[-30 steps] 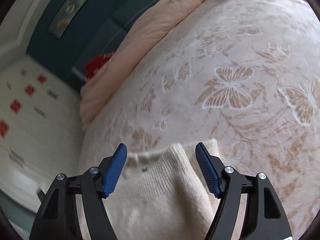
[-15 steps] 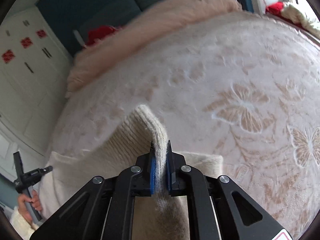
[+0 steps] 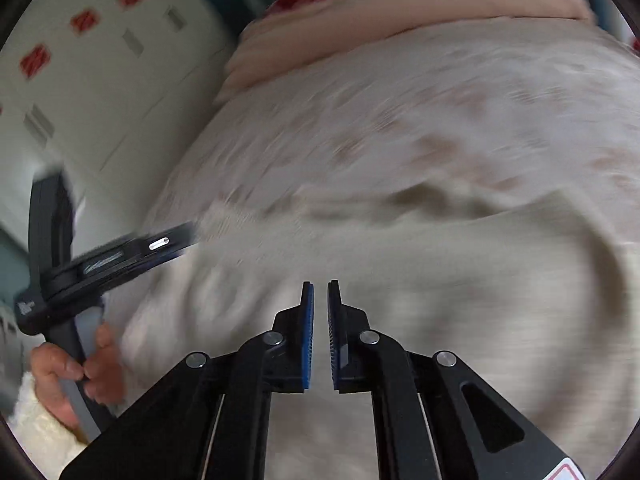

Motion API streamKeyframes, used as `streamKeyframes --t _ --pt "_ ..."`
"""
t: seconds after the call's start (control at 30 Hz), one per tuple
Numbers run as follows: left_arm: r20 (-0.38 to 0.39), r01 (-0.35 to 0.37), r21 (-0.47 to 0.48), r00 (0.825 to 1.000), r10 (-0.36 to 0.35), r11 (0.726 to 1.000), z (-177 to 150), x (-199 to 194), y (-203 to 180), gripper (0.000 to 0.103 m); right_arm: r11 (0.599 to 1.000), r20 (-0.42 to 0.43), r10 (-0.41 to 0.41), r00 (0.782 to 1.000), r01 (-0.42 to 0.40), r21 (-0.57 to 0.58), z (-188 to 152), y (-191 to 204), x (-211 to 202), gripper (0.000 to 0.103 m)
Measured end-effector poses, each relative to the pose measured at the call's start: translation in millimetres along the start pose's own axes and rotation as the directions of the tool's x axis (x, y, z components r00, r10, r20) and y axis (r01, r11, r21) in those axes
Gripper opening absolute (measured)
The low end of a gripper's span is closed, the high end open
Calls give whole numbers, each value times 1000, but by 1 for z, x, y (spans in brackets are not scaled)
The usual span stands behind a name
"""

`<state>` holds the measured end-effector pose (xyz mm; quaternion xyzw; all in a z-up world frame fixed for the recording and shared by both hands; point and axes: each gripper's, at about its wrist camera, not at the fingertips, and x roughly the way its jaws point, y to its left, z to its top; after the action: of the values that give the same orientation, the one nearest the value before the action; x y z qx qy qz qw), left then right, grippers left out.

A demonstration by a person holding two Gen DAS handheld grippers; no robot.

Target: Fold small clothes

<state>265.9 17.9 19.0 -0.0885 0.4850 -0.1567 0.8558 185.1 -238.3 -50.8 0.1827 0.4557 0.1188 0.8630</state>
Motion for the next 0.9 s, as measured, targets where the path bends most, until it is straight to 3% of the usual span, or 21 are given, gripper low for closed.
streamKeyframes --t 0.07,0.13,0.17,0.2,0.27,0.33,0.43,0.5,0.6,0.67,0.7,0.77,0.9 --pt "-80 -45 -4 996 45 999 -14 37 -7 49 999 -45 -29 999 28 -33 -3 7 32 5" --pt "-118 -92 -7 989 90 996 -19 63 2 49 990 -26 -139 990 138 -21 4 -24 39 0" --pt "-100 -96 2 990 96 995 -20 66 8 49 990 -14 -138 990 138 40 9 -48 34 0" --pt "-80 -115 16 990 116 993 -18 67 14 48 982 -4 -144 990 144 126 13 -75 24 0" --pt "-97 -88 4 991 88 996 -11 68 28 45 950 27 -211 977 198 242 15 -119 -10 0" --pt "-119 -47 -33 992 43 998 -4 57 37 41 942 67 -226 972 201 268 7 -133 -53 11" --pt "-44 -49 -38 998 47 998 -7 15 38 45 966 90 -223 971 208 151 -23 -102 -97 11" --pt "16 -37 -24 999 37 999 -28 -21 35 52 984 80 -156 985 148 97 -50 -69 -99 12" --pt "-6 -40 -39 999 40 998 -62 -32 33 52 998 13 -34 999 34 54 -76 -21 -71 11" --pt "-42 -30 -57 999 28 998 -81 -26 31 52 999 -27 -31 999 31 -22 -87 3 -45 11" --pt "-65 -45 -55 997 41 997 -88 -19 30 52 998 -38 -48 998 47 -38 -87 3 -38 5" --pt "-86 -95 -42 992 91 995 -96 -9 34 52 990 -33 -143 989 142 -28 -89 -24 -37 0" --pt "-57 -124 -37 991 121 992 -102 -15 54 46 955 12 -216 976 209 208 -106 -116 -89 0"
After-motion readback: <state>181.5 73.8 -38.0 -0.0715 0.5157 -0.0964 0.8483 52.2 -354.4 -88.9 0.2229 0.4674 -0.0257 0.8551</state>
